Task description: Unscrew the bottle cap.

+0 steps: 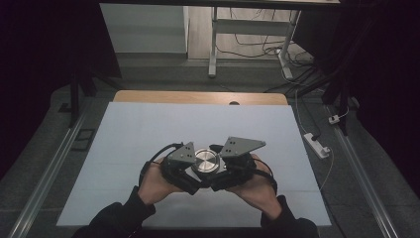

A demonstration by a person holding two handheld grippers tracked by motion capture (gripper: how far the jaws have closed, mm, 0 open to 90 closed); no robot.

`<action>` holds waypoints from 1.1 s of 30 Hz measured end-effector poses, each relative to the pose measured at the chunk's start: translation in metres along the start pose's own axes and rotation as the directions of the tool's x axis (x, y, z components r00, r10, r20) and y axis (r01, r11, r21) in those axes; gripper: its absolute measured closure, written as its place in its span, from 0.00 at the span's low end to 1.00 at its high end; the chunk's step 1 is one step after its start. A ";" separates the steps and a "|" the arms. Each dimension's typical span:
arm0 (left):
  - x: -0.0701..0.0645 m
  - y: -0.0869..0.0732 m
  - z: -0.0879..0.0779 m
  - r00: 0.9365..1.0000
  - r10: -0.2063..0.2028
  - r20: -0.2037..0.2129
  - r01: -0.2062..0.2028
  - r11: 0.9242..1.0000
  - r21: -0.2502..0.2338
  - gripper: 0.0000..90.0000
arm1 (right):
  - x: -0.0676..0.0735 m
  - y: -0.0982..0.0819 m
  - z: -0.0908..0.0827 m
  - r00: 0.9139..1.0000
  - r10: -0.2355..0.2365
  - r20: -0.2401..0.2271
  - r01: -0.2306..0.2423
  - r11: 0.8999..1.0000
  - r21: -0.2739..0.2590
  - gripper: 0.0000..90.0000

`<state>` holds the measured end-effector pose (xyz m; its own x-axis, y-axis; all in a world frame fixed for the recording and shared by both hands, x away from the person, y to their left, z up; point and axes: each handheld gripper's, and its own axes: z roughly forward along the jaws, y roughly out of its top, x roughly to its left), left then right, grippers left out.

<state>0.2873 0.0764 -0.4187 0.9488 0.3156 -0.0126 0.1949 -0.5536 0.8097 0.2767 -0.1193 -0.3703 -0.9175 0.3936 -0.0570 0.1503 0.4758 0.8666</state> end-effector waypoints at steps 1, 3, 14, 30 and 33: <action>0.000 0.000 0.000 1.000 0.001 0.009 -0.001 1.000 0.002 0.18 | 0.001 0.000 0.001 1.000 -0.005 0.011 0.005 1.000 0.002 0.20; 0.002 -0.001 -0.001 0.999 0.009 0.047 -0.008 1.000 -0.009 0.18 | 0.001 -0.001 0.001 1.000 -0.015 -0.001 0.015 1.000 -0.001 0.20; -0.003 -0.002 -0.002 0.942 0.132 0.309 -0.111 0.990 -0.084 0.18 | -0.022 -0.009 -0.011 0.905 -0.087 -0.415 0.053 0.994 -0.093 0.22; 0.008 -0.006 0.000 0.998 -0.057 0.020 0.057 0.998 -0.016 0.18 | -0.008 -0.005 0.006 0.999 0.013 -0.037 -0.013 1.000 0.004 0.16; 0.006 -0.005 0.001 0.999 -0.045 0.025 0.045 0.999 -0.008 0.18 | -0.008 -0.008 0.010 0.999 0.017 -0.035 -0.017 1.000 0.005 0.19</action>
<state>0.2928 0.0800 -0.4236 0.9449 0.3211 -0.0635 0.2357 -0.5326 0.8129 0.2864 -0.1183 -0.3817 -0.9272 0.3738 -0.0250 0.1673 0.4728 0.8652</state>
